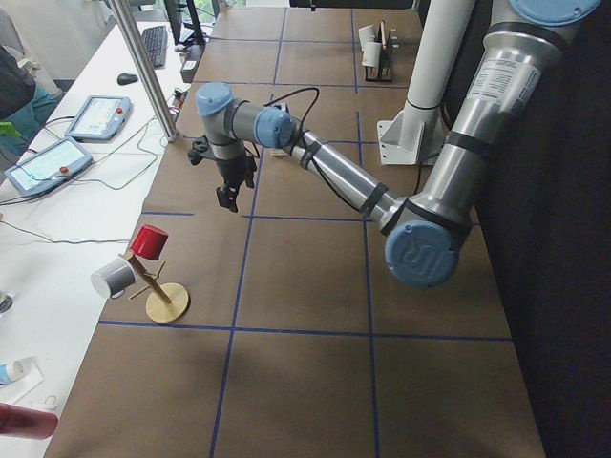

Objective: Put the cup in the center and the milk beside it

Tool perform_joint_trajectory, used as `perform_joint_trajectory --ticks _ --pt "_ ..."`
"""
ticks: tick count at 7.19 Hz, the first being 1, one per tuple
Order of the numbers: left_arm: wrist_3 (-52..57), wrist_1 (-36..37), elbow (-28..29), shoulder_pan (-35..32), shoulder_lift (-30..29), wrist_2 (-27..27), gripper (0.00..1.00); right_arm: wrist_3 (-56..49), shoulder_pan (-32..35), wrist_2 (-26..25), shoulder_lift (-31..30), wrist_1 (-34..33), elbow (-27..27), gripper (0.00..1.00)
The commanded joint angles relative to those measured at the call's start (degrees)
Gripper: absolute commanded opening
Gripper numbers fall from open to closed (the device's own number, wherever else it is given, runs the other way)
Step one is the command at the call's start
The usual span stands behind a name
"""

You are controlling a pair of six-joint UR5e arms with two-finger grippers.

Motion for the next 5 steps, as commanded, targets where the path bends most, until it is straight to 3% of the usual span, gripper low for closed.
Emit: perform_joint_trajectory --ticks 1,5 --pt "5.5 -7.4 0.9 -6.6 14.1 -0.4 1.00 0.0 0.0 -0.1 0.1 -0.1 0.0 1.00" --pt "6.0 -9.2 4.3 -10.1 21.9 -0.3 1.00 0.0 0.0 -0.1 0.1 -0.5 0.0 1.00"
